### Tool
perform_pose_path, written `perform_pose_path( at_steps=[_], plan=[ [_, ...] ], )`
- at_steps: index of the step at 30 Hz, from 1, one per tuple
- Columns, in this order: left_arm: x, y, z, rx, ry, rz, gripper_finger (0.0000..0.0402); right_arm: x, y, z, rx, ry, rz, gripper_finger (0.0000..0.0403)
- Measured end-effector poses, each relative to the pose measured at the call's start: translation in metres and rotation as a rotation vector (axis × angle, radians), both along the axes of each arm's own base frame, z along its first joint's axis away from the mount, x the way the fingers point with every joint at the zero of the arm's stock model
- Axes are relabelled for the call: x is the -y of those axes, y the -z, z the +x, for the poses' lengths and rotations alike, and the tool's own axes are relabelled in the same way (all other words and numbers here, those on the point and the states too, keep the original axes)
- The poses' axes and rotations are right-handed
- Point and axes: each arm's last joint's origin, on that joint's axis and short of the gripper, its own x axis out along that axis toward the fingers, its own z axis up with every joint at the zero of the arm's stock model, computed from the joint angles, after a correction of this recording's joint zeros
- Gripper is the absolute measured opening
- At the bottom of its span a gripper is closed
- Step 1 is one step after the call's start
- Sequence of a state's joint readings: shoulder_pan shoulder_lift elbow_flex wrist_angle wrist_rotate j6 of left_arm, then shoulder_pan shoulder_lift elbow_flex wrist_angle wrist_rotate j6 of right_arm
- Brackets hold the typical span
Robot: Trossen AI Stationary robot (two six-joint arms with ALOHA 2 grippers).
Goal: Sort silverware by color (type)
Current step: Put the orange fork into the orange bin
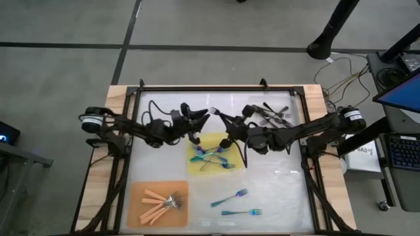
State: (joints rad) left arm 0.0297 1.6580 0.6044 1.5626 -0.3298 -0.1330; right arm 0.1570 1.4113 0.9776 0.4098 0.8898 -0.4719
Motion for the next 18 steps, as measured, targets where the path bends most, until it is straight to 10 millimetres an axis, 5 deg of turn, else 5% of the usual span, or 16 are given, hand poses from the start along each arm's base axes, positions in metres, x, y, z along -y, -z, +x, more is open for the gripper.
perform_pose_path(
  at_steps=[18],
  plan=[
    [0.002,-0.007,0.03,0.025,-0.04,-0.002,0.0096,-0.001,-0.003,0.001,-0.049,-0.021,-0.087,0.0013]
  ],
)
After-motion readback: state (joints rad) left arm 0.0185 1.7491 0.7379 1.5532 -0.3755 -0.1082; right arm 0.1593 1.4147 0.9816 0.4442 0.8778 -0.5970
